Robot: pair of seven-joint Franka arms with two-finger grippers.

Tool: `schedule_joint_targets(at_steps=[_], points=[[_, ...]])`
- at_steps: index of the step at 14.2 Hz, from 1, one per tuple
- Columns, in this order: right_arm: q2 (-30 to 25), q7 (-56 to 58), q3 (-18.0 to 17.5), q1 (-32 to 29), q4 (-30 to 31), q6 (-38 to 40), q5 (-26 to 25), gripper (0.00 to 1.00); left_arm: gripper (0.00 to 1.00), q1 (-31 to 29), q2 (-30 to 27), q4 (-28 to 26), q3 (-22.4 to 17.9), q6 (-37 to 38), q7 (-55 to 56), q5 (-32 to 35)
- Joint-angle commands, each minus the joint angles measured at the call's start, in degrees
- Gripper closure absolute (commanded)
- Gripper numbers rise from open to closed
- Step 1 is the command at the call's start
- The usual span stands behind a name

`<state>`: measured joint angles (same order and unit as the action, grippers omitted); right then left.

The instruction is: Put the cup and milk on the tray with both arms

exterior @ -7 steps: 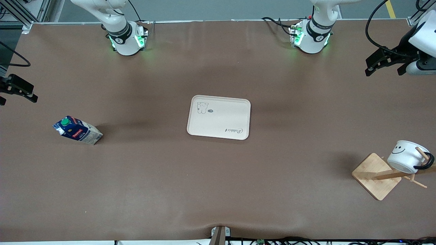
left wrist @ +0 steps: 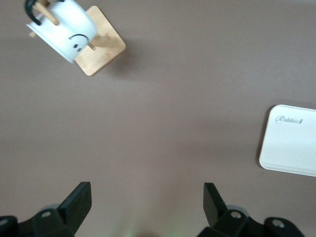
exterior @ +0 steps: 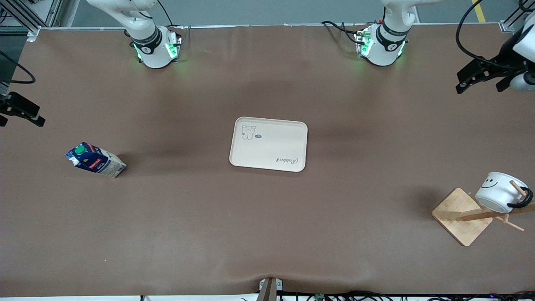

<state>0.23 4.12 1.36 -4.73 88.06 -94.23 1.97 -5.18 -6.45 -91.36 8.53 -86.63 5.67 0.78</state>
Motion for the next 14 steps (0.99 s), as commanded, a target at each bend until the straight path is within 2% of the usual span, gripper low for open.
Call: schedule_joint_targets(at_steps=[1, 2, 5, 8, 11, 14], points=[[0.1, -0.9, 0.1, 0.1, -1.6, 2.5, 0.6, 0.0, 0.0, -1.9, 1.2, 1.5, -1.1, 0.5, -1.7, 1.3], [0.1, -0.9, 0.1, 0.0, -1.7, 2.6, 0.8, 0.0, 0.0, -3.5, 1.4, 1.0, -1.1, -0.4, -2.7, 1.3], [0.1, -1.0, 0.1, 0.1, -1.7, 2.6, 0.7, 0.0, 0.0, -10.8, 0.8, -5.4, -0.9, -9.8, -9.4, -0.7], [0.2, -1.0, 0.2, -0.2, -1.7, 2.6, 0.7, 0.0, 0.0, -15.0, 0.6, -10.2, -1.0, -16.8, -12.2, -6.3], [0.5, -1.0, 0.2, -0.2, -1.7, 2.5, 0.7, 0.0, 0.0, -18.3, 0.6, -15.6, -1.0, -25.0, -20.5, -9.6], [1.4, -1.0, 0.2, 0.0, -1.6, 2.6, 0.7, 0.0, 0.0, -22.5, 0.7, -19.0, -1.0, -29.5, -29.6, -16.0]])
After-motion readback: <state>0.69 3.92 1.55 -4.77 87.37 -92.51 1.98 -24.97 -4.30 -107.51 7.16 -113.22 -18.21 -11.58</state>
